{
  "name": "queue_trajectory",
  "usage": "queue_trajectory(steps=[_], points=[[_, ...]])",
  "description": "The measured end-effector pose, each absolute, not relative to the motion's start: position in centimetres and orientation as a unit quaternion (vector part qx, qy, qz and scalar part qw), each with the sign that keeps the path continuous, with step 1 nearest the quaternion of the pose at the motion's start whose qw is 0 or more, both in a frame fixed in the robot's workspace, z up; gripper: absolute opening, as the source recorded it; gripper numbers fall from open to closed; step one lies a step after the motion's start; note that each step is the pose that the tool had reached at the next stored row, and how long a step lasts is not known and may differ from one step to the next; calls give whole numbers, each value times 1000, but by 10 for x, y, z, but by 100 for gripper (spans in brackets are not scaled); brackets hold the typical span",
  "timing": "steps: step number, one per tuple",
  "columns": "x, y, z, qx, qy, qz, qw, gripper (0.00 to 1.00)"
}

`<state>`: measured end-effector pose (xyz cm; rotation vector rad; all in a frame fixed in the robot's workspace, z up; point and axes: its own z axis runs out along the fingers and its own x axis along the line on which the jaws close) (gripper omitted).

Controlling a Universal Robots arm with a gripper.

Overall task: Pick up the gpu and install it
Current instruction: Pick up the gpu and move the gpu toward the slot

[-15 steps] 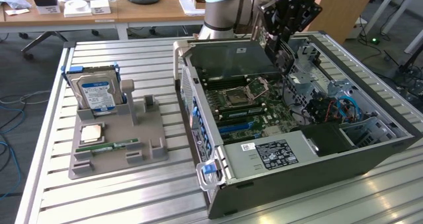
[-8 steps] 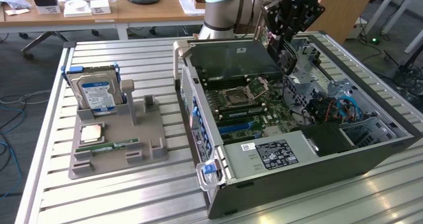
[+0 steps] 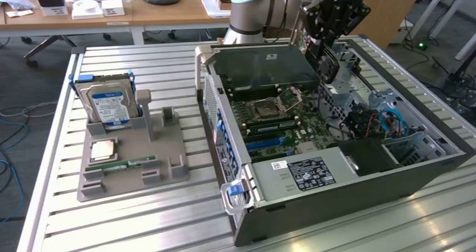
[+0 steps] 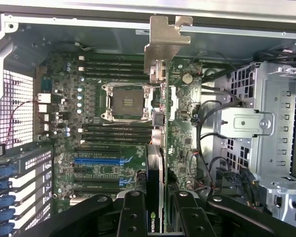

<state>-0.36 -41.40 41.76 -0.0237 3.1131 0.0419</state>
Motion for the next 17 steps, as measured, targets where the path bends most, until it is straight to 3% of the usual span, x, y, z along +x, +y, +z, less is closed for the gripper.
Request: queue_trajectory(steps=[17], points=[[10,-414,418,-8,1000,13,14,26]])
